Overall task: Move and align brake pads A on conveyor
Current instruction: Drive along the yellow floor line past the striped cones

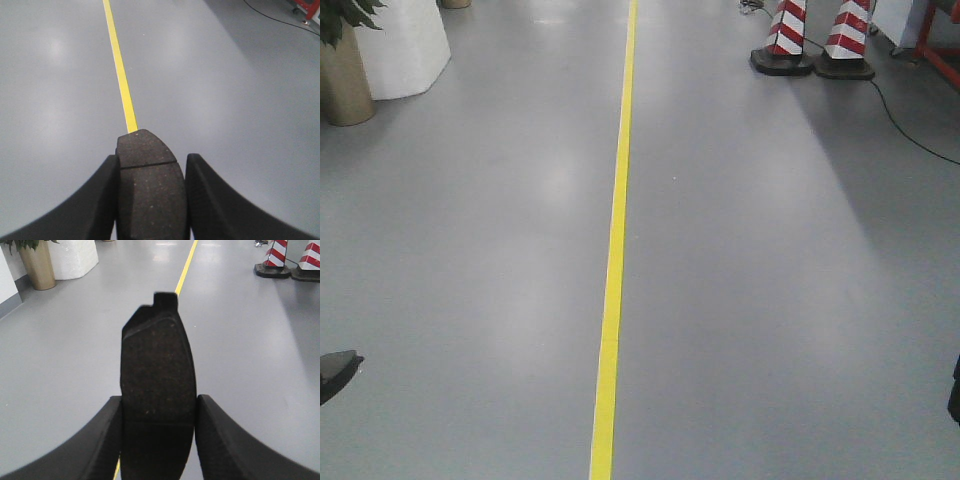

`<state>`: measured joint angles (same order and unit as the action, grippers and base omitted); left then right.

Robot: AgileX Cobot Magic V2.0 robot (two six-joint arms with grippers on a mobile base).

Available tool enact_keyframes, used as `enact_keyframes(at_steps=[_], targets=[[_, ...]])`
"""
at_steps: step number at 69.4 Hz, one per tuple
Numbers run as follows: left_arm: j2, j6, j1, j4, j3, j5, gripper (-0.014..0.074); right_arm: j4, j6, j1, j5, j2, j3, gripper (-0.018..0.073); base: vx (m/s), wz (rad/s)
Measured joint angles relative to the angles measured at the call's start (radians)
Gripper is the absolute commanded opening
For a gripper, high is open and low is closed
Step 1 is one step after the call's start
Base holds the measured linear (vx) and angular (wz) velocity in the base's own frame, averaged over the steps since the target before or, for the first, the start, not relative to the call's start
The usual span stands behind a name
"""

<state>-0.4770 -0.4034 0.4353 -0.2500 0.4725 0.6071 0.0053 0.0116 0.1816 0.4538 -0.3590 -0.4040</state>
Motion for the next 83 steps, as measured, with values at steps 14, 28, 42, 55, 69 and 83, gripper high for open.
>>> enact_keyframes(at_steps=[14, 28, 42, 55, 69, 83], targets=[[0.0, 0.0, 0.0, 0.0, 0.0, 0.0, -0.0006, 0.0, 0.0, 0.0, 0.0, 0.0, 0.0, -0.0003, 0.6, 0.05], [0.0, 0.0, 0.0, 0.0, 0.0, 0.0, -0.0006, 0.0, 0.0, 0.0, 0.0, 0.0, 0.0, -0.0003, 0.61, 0.0], [0.0, 0.0, 0.0, 0.0, 0.0, 0.0, -0.0006, 0.0, 0.0, 0.0, 0.0, 0.0, 0.0, -0.0003, 0.63, -0.02], [0.0, 0.0, 0.0, 0.0, 0.0, 0.0, -0.0006, 0.0, 0.0, 0.0, 0.0, 0.0, 0.0, -0.0003, 0.65, -0.03], [0.0, 0.0, 0.0, 0.0, 0.0, 0.0, -0.0006, 0.0, 0.0, 0.0, 0.0, 0.0, 0.0, -0.0003, 0.66, -0.07], [0.0, 0.0, 0.0, 0.0, 0.0, 0.0, -0.0006, 0.0, 0.0, 0.0, 0.0, 0.0, 0.0, -0.0003, 0.66, -0.09]])
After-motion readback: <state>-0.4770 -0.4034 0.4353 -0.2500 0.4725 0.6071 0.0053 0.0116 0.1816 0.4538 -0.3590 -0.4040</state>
